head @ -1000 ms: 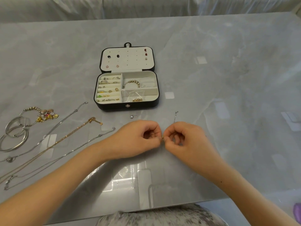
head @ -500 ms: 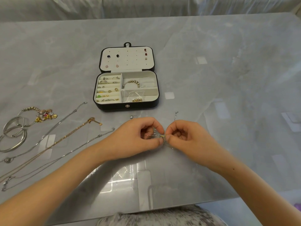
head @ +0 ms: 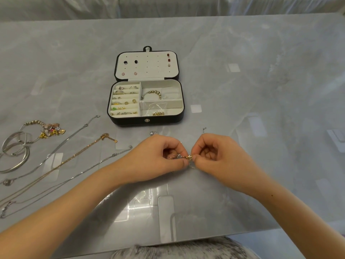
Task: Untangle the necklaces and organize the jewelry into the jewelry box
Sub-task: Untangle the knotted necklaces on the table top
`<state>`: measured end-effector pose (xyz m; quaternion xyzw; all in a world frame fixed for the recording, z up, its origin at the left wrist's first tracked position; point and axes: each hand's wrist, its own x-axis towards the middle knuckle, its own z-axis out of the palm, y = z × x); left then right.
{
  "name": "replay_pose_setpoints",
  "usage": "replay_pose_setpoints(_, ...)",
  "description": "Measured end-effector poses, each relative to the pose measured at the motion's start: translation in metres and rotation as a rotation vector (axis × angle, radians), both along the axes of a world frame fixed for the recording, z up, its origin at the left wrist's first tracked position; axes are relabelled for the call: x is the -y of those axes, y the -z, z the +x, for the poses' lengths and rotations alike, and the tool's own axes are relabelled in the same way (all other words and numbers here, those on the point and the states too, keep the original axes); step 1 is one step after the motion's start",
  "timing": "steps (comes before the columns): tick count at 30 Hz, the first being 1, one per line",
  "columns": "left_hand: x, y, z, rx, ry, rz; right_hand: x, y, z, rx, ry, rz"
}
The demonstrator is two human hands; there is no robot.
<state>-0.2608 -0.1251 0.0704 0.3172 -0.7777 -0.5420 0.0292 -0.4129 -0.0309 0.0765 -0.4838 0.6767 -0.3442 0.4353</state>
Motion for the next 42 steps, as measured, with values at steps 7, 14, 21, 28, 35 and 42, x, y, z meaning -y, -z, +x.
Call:
replay_pose_setpoints(7,-0.0018,0.0005,-0.0007,-0.001,-0.021,-0.046,-0.0005,-0.0024,0.0014,-0.056,-0.005,-0.035)
replay_pose_setpoints(14,-0.0022,-0.0007,0.0008,0.012,0.002,-0.029,0.0,-0.0004,0.0031,0.066,0.055,-0.001)
replay_pose_setpoints(21,0.0023,-0.004,0.0032,-0.004,0.05,0.062,0.003,0.0018,-0.0001,0.477,0.179,0.138)
replay_pose_setpoints(28,0.0039,-0.0055,0.0025,0.014,0.065,0.086,0.0046,0.0018,-0.0008,0.355,0.011,0.217)
replay_pose_setpoints(35,0.0013,-0.0053,0.0003,0.101,0.055,-0.019,0.0036,-0.0058,0.002,-0.079,-0.179,0.117)
replay_pose_setpoints(42,0.0,-0.0026,0.0031,0.103,0.052,-0.136,0.0044,-0.0059,0.0009,0.012,-0.094,0.029)
